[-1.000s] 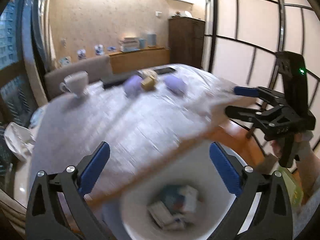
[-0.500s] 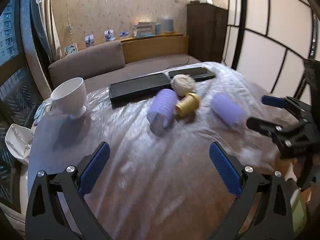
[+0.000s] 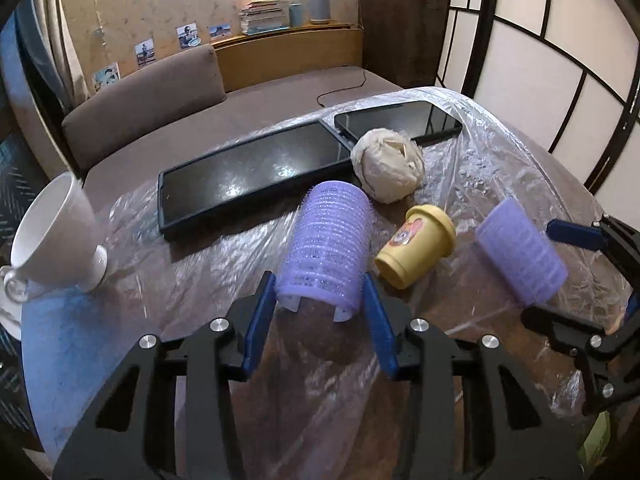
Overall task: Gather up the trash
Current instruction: 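Grasp a purple hair roller with the left tool while the right tool grasps another roller, then carry both purple hair rollers in both tools over the white bin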
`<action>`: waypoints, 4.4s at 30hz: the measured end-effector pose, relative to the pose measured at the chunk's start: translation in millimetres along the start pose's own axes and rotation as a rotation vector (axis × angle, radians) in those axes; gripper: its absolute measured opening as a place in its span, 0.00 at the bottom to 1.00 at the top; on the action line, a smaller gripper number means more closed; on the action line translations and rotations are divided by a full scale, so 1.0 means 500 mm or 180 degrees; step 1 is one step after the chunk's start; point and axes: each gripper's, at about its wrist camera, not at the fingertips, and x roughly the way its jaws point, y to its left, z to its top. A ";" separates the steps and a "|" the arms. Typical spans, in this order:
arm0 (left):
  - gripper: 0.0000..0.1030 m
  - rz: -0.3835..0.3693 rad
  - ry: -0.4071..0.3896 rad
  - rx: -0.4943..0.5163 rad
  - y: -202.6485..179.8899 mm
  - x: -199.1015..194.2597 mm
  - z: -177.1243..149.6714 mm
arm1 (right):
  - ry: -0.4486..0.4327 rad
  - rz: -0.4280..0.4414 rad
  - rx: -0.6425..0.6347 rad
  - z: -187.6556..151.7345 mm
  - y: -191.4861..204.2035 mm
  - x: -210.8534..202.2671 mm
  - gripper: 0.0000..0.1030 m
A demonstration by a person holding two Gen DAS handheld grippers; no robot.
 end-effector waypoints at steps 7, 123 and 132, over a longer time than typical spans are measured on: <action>0.60 -0.0082 0.0063 0.0096 -0.003 0.008 0.023 | 0.0122 0.0140 0.0204 0.016 -0.021 0.017 0.81; 0.43 -0.0193 -0.0228 -0.0422 -0.105 -0.315 -0.388 | -0.0027 0.1301 -0.0581 -0.249 0.148 -0.245 0.41; 0.43 -0.0262 -0.0175 -0.0416 -0.123 -0.326 -0.421 | 0.0029 0.1333 -0.0629 -0.280 0.159 -0.260 0.41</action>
